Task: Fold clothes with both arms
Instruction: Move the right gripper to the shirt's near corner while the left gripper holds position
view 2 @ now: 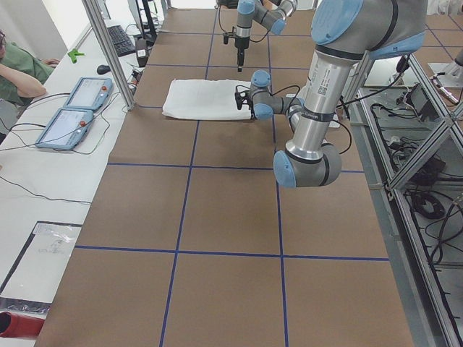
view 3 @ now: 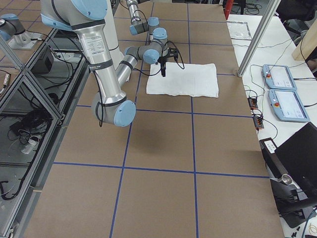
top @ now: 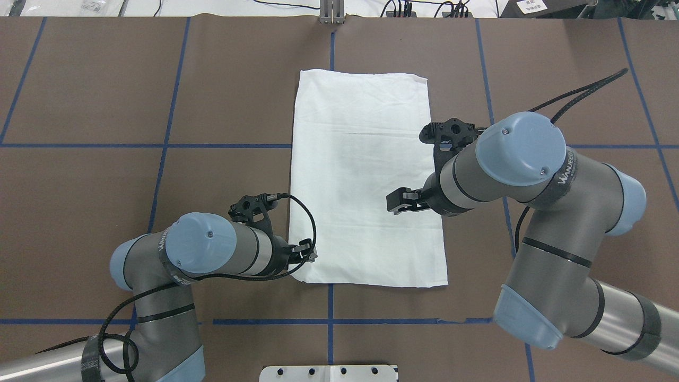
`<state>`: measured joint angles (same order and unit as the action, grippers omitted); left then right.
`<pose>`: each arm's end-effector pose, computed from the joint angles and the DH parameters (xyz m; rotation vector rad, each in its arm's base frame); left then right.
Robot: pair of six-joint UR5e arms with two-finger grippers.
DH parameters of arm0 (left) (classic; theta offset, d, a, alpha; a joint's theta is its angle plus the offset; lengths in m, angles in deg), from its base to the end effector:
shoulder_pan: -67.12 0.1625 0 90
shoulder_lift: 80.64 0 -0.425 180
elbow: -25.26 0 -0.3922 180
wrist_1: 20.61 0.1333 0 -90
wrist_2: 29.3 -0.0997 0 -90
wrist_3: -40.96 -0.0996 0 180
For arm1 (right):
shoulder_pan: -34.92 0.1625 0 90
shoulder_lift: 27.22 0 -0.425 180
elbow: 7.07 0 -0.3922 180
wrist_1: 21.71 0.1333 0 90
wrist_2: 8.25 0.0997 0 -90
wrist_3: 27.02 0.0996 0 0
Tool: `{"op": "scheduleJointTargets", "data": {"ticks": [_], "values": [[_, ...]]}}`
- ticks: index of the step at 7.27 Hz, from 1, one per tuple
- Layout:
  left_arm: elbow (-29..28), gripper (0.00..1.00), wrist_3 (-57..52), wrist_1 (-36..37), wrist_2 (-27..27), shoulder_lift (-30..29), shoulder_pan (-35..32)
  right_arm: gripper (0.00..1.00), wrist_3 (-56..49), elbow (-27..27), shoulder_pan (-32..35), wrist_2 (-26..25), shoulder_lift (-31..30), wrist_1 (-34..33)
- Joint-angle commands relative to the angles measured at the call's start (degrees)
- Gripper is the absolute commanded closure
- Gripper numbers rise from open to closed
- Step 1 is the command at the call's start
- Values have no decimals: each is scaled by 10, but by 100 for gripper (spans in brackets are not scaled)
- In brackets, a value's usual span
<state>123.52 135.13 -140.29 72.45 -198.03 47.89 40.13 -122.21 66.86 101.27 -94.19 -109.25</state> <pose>0.5713 -0.3190 0.2614 -0.0320 1.1527 -0.2454 -0.4254 -0.3831 0.2439 0.1200 -0.9222 -0.0034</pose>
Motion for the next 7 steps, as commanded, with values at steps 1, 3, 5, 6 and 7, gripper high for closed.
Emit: {"op": "scheduleJointTargets", "data": {"ticks": [1,3,5,6,7], "values": [[-1,40,0,1,-2,0,9,0,0,0,0,0,0,-1],[0,52,0,1,-2,0,11,0,0,0,1,0,0,-1],[6,70,0,1,-1,-1,11,0,1,0,1,0,0,-1],[5,70,-1,1,-1,0,11,0,1,1,1,0,0,-1],[4,70,-2,1,-2,0,10,0,1,1,1,-1,0,-1]]}}
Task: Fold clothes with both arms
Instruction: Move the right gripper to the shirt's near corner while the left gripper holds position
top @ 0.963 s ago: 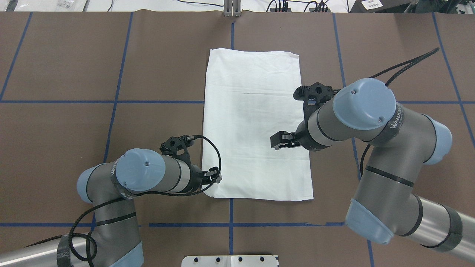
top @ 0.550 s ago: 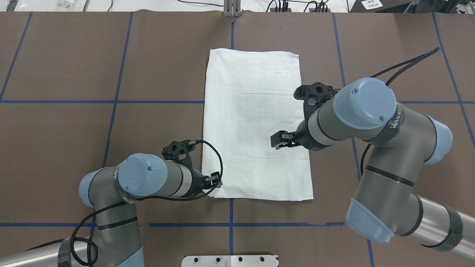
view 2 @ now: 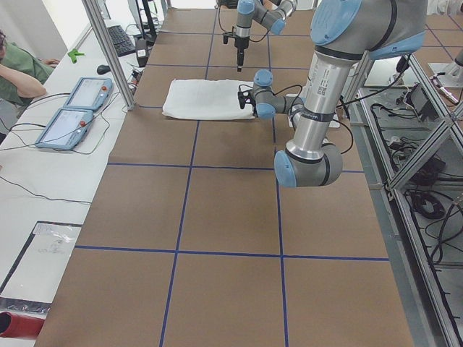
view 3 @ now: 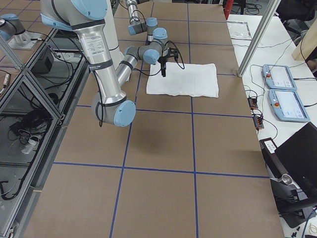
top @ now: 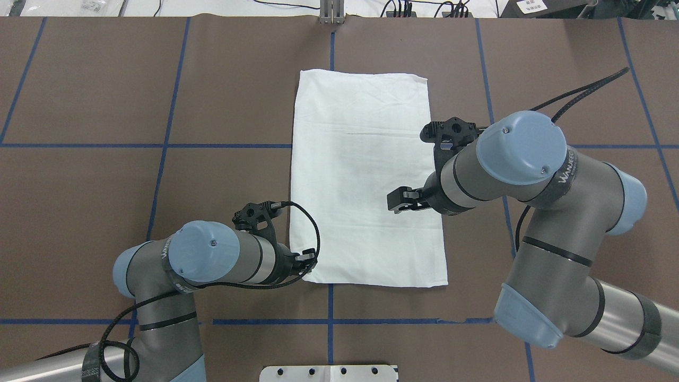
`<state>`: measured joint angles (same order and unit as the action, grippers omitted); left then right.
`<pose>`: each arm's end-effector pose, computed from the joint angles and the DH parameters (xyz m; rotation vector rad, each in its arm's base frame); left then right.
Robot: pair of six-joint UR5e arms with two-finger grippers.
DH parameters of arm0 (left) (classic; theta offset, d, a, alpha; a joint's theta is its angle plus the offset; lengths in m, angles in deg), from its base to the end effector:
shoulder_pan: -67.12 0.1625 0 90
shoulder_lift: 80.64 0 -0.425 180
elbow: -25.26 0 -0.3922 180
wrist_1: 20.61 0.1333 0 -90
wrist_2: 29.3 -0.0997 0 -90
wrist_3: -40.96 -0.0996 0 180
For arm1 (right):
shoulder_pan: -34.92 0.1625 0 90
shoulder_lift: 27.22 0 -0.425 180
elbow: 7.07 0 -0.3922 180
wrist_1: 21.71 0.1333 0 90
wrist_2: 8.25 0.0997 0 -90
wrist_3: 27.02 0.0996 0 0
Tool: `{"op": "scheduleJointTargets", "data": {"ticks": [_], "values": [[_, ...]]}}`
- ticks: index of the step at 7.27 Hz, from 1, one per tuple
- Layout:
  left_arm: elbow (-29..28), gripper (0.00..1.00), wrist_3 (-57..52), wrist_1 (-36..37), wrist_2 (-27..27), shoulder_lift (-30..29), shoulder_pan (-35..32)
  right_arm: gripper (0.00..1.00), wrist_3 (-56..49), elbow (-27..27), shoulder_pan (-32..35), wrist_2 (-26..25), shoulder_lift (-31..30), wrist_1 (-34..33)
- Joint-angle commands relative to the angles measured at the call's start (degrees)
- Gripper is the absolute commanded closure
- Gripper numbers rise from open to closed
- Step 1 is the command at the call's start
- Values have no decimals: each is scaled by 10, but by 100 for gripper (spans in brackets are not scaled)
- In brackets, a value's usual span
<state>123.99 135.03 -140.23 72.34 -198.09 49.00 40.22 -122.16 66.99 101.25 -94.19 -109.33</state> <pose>0.5753 -0.3074 0.2572 -0.0391 1.1599 -0.2263 -0.4248 -0.3842 0.2444 0.1194 -0.9201 0.0007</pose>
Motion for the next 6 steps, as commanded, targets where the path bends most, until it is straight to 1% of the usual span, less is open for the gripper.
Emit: {"op": "scheduleJointTargets", "data": {"ticks": [1,2,4,5,6], "values": [[3,84,0,0,-1,-1,-2,0,18,1,-2,-1,0,0],[12,100,1,0,0,-1,-5,0,59,2,-14,-2,0,1],[24,100,0,0,1,3,-11,0,181,0,-64,-28,-1,1],[27,100,0,2,2,5,-12,0,244,0,-101,-51,-2,0],[27,100,0,1,2,4,-11,0,300,6,-133,-87,-1,0]]}}
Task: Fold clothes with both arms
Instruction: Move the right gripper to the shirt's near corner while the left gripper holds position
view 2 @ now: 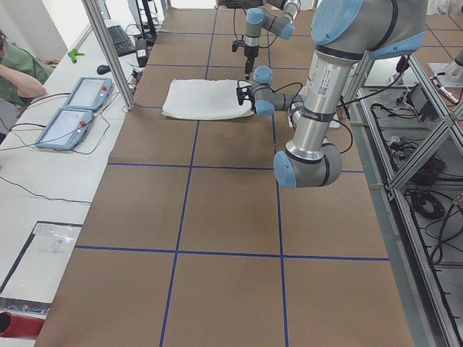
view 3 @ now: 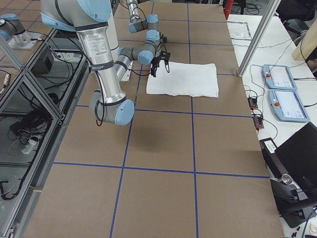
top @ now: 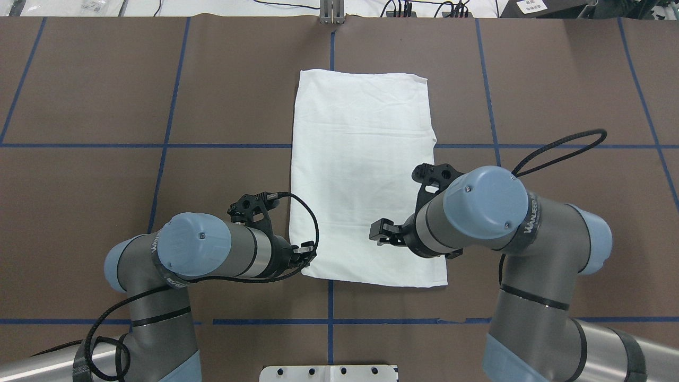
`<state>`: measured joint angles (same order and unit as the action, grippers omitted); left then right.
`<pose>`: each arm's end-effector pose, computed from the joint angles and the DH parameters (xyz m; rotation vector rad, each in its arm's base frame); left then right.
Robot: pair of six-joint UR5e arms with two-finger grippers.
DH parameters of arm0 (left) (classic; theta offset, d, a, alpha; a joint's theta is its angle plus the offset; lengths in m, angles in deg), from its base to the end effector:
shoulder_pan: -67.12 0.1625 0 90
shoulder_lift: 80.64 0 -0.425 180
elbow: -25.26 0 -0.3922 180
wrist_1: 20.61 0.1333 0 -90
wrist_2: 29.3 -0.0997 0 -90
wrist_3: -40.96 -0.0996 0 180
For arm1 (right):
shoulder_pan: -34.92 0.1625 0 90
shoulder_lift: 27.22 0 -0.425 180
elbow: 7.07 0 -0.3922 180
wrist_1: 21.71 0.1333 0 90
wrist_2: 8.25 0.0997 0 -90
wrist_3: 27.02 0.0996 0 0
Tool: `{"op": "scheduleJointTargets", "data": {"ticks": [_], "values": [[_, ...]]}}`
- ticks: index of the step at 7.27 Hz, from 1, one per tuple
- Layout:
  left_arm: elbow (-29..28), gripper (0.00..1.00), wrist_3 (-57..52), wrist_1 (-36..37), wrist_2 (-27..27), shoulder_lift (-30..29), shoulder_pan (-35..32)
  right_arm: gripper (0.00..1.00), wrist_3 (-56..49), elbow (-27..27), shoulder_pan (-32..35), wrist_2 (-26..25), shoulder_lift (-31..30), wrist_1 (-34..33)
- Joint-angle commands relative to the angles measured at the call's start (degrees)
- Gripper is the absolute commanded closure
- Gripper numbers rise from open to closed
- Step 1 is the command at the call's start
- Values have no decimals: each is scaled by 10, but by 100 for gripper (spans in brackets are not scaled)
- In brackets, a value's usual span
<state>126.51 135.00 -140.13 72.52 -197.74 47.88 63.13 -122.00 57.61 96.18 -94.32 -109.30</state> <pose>0.5567 -0.3139 0.2419 -0.0239 1.1961 -0.2347 -0.4809 -0.3186 0.2484 -0.0606 -0.9036 0.2607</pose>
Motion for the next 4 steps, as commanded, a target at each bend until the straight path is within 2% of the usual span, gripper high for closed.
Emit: {"op": "scheduleJointTargets", "data": {"ticks": [1,2,4], "values": [[2,100,0,0,0,-1,0,0,190,12,-49,-59,-3,1],[2,100,0,0,1,-1,0,0,230,11,-49,-59,-10,-2],[2,100,0,0,1,-1,1,0,235,29,-49,-58,-15,-8]]}}
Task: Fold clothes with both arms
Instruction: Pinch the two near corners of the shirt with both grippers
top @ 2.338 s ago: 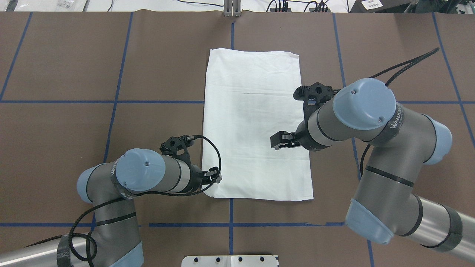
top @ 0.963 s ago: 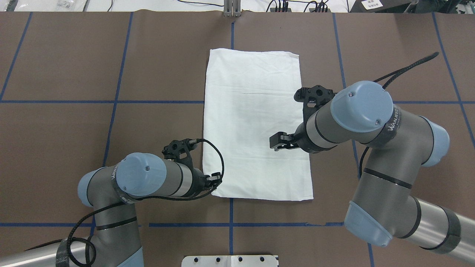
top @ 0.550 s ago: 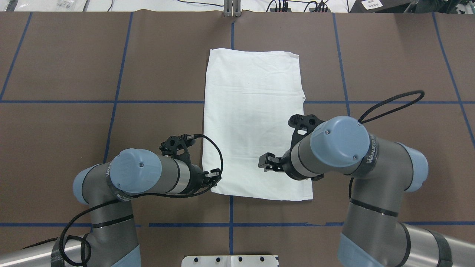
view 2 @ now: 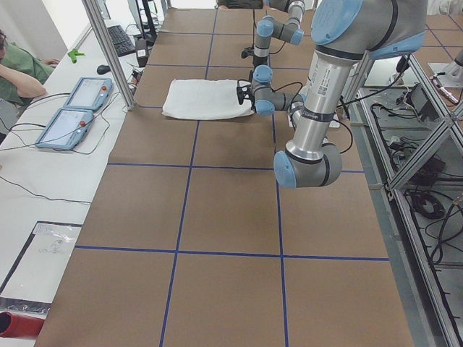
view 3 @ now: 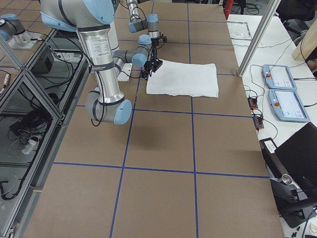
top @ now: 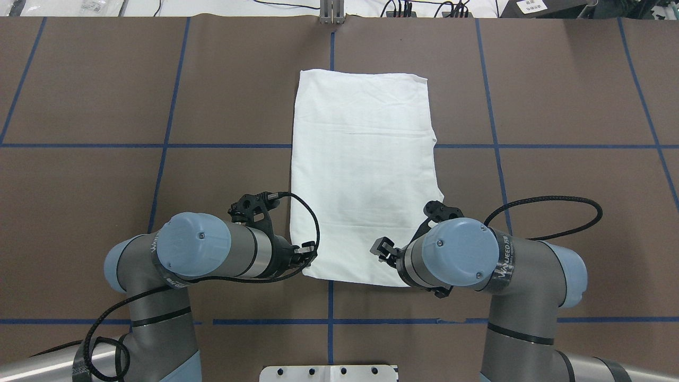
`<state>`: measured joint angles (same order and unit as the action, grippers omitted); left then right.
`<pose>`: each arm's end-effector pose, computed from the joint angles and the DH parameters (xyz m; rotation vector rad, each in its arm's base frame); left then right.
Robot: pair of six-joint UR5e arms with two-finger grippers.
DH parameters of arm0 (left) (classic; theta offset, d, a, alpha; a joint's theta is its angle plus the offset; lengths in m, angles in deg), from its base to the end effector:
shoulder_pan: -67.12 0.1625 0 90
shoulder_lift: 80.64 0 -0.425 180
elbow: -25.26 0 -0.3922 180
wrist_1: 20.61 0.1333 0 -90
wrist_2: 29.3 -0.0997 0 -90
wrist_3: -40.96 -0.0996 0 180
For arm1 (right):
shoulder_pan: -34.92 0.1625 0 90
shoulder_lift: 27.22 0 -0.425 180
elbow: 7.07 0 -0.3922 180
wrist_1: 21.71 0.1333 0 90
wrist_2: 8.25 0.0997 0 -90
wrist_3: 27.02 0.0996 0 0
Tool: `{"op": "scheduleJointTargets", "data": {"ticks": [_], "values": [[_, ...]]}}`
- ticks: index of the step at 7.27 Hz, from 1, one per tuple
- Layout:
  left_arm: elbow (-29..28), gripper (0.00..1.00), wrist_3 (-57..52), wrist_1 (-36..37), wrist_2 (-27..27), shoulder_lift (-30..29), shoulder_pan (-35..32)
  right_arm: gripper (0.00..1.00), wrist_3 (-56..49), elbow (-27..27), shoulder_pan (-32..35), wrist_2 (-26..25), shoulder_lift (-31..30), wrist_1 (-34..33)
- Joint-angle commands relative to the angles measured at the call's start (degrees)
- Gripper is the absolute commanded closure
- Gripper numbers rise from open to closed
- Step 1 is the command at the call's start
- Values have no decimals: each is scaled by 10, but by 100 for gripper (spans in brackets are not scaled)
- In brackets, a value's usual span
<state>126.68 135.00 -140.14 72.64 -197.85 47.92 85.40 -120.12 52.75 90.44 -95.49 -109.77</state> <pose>0.5563 -0.3130 0.2393 -0.0253 1.2011 -0.2319 -0.5119 -0.2889 0.2760 -0.1785 -0.8204 0.5998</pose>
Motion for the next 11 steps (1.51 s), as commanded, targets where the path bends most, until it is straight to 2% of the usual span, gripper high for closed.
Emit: {"op": "scheduleJointTargets", "data": {"ticks": [1,4,11], "values": [[0,100,0,0,0,0,0,0,12,29,-2,-1,-3,-4],[0,100,0,0,0,-1,0,0,13,32,-17,0,-1,-41],[0,100,1,0,-2,-1,1,0,13,47,-25,-3,7,-36]]}}
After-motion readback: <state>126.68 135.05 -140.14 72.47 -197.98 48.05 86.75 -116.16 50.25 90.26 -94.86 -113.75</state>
